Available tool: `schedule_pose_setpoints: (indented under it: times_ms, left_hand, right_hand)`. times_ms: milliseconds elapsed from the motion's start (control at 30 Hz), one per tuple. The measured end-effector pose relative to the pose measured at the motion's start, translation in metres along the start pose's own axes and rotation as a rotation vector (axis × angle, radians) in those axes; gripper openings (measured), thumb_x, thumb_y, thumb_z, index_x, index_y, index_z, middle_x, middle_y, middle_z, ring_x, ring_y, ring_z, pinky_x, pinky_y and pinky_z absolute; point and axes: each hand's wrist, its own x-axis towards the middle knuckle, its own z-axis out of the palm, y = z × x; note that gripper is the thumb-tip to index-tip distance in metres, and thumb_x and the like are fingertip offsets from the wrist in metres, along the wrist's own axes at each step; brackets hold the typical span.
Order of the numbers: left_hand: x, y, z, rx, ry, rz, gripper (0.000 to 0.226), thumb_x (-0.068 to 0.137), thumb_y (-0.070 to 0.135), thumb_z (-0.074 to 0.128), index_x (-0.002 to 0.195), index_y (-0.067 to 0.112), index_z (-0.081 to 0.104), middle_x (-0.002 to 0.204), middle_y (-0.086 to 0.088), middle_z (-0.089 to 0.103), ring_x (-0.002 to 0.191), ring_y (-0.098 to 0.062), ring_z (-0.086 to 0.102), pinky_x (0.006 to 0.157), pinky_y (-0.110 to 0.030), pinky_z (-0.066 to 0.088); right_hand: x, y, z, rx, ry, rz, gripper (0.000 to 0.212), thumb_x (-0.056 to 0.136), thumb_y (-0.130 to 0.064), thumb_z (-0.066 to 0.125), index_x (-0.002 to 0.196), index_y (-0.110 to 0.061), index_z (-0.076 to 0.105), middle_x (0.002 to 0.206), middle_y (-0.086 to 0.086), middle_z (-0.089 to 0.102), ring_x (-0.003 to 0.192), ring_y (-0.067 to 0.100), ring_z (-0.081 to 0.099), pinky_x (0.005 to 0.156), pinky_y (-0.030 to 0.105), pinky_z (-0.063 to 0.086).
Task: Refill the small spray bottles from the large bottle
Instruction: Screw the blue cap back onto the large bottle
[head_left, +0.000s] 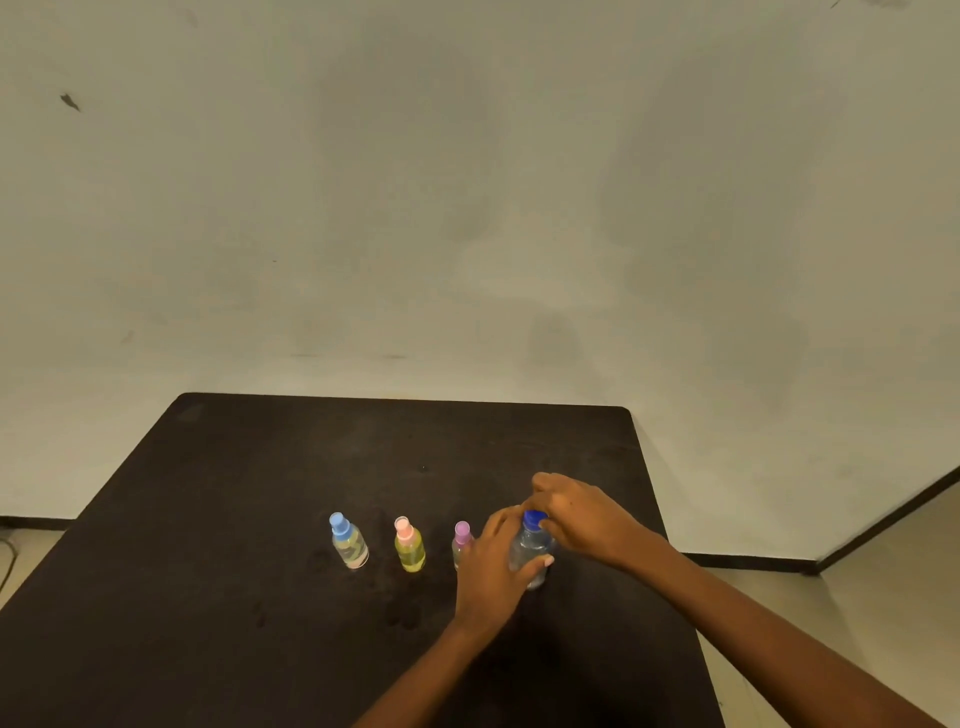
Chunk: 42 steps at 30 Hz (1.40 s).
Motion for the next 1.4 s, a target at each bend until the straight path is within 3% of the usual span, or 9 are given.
schedule_pose_setpoints:
  times_ms: [133,267,467,600,733,1167,1267,1333,1400]
  left_hand:
    - [0.000,0.001,-0.001,0.032,-0.001,0.010,0.051,0.081,0.047,0.058,0.123,0.018,0.054,0.123,-0.001,0.060,0.119,-0.013,0.052,0.111,-0.043,0.029]
    - [-0.001,-0.001,-0.001,0.010,-0.001,0.025,0.071,0.072,0.069,0.043,0.119,0.019,0.056,0.119,-0.002,0.062,0.115,-0.014,0.054,0.108,-0.048,0.033]
    - [0.000,0.006,-0.005,0.037,0.016,0.053,0.043,0.082,0.033,0.064,0.121,0.017,0.056,0.120,0.000,0.060,0.116,-0.012,0.053,0.110,-0.039,0.032]
    - [-0.003,0.008,-0.005,-0.047,0.016,0.029,0.057,0.075,0.050,0.051,0.121,0.015,0.056,0.117,-0.005,0.063,0.111,-0.015,0.057,0.105,-0.039,0.038]
    - [-0.001,0.006,-0.004,0.023,-0.014,0.033,0.047,0.085,0.035,0.059,0.125,0.011,0.053,0.123,-0.008,0.060,0.118,-0.018,0.053,0.111,-0.043,0.030]
    - [-0.002,0.010,-0.005,-0.051,-0.028,0.003,0.064,0.081,0.056,0.040,0.128,0.014,0.049,0.122,-0.009,0.060,0.119,-0.018,0.052,0.113,-0.037,0.027]
    - [-0.002,0.005,0.000,-0.091,-0.045,-0.013,0.072,0.077,0.079,0.018,0.131,0.037,0.040,0.123,-0.015,0.060,0.119,-0.025,0.052,0.114,-0.039,0.018]
    - [-0.001,0.008,-0.007,0.029,-0.051,-0.023,0.046,0.089,0.057,0.038,0.133,0.042,0.039,0.134,-0.008,0.052,0.129,-0.023,0.041,0.115,-0.039,0.013]
    - [-0.002,0.009,-0.011,0.128,-0.043,-0.011,0.052,0.088,0.033,0.056,0.136,0.024,0.039,0.143,-0.001,0.042,0.135,-0.019,0.031,0.115,-0.039,0.011]
  right_hand:
    - [0.000,0.002,0.001,-0.010,0.025,-0.040,0.035,0.089,-0.024,0.057,0.122,-0.011,0.054,0.122,0.008,0.051,0.108,0.018,0.051,0.097,0.027,0.040]
    - [-0.004,0.004,0.002,0.028,0.057,-0.027,0.031,0.090,-0.023,0.056,0.117,-0.007,0.056,0.117,0.009,0.053,0.106,0.022,0.053,0.094,0.030,0.041]
    - [-0.007,0.002,0.010,0.110,0.145,0.006,0.028,0.091,-0.028,0.052,0.113,-0.010,0.054,0.115,0.006,0.055,0.101,0.016,0.053,0.090,0.025,0.042]
    - [-0.008,0.000,0.015,0.169,0.189,0.054,0.029,0.092,-0.034,0.051,0.109,-0.011,0.054,0.109,0.005,0.056,0.095,0.013,0.053,0.084,0.021,0.041]
    - [-0.005,-0.003,0.018,0.177,0.167,0.124,0.031,0.090,-0.035,0.053,0.111,-0.013,0.052,0.112,0.004,0.056,0.094,0.011,0.051,0.087,0.021,0.040]
    - [-0.004,-0.008,0.026,0.186,0.196,0.221,0.035,0.086,-0.037,0.059,0.111,-0.016,0.049,0.113,0.002,0.055,0.099,0.010,0.052,0.089,0.020,0.039]
    - [-0.002,-0.009,0.027,0.172,0.171,0.241,0.037,0.083,-0.036,0.063,0.111,-0.017,0.048,0.113,0.002,0.054,0.101,0.011,0.052,0.091,0.022,0.040]
    - [0.001,-0.010,0.027,0.169,0.143,0.265,0.039,0.082,-0.035,0.065,0.112,-0.016,0.048,0.114,0.002,0.054,0.102,0.013,0.053,0.092,0.023,0.040]
    - [0.004,-0.010,0.026,0.153,0.122,0.277,0.040,0.082,-0.034,0.065,0.113,-0.016,0.048,0.115,0.003,0.054,0.102,0.014,0.053,0.092,0.024,0.040]
